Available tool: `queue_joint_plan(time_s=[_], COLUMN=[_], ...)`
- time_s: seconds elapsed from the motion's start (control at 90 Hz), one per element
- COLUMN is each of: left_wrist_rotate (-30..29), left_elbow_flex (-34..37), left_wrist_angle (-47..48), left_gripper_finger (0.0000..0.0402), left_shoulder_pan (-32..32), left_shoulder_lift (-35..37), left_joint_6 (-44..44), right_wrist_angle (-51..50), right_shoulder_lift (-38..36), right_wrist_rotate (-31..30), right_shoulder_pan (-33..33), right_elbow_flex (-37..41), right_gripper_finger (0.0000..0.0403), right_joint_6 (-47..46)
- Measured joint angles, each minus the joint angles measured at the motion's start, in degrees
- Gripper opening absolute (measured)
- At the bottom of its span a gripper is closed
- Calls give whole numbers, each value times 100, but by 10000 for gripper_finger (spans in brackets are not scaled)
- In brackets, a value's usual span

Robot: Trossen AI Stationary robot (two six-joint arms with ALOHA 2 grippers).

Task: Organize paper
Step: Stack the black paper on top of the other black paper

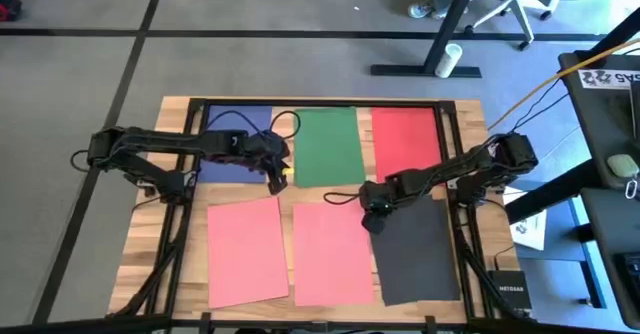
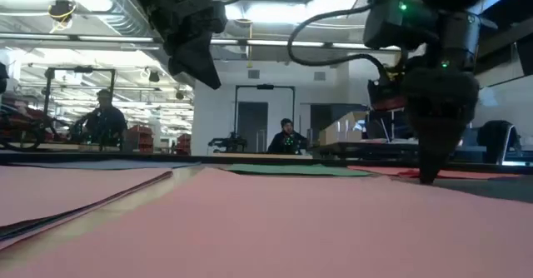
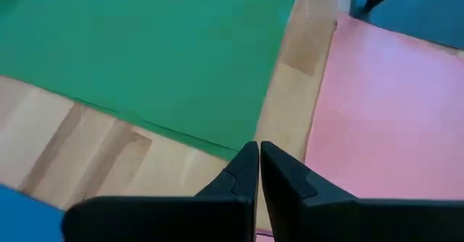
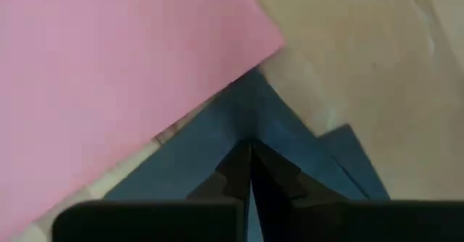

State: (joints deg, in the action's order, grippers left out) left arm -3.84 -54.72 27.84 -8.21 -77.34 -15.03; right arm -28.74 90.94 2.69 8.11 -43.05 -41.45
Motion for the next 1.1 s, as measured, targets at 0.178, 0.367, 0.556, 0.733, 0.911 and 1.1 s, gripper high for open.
queue_joint_plan(time_s=[0.178, 0.367, 0.556, 0.733, 0.911, 1.1], left_wrist_rotate=[0, 0, 0, 0, -1, -2], left_elbow_flex=[0, 0, 0, 0, 0, 0], left_wrist_angle=[2, 3, 2, 4, 4, 8], left_gripper_finger=[0, 0, 0, 0, 0, 0], left_shoulder_pan=[0, 0, 0, 0, 0, -2], left_shoulder_lift=[0, 0, 0, 0, 0, 0], left_joint_6=[0, 0, 0, 0, -71, -155], right_wrist_angle=[-89, -216, -436, -169, 245, 596], right_shoulder_lift=[4, 6, -106, -615, -625, -236], right_wrist_rotate=[-13, -20, -117, -327, -245, -106], right_shoulder_pan=[1, 0, 9, 9, 9, 9], right_elbow_flex=[-35, -42, -22, -13, -13, -17], right_gripper_finger=[0, 0, 0, 0, 0, 0], right_joint_6=[-44, -143, -171, -45, -33, -65])
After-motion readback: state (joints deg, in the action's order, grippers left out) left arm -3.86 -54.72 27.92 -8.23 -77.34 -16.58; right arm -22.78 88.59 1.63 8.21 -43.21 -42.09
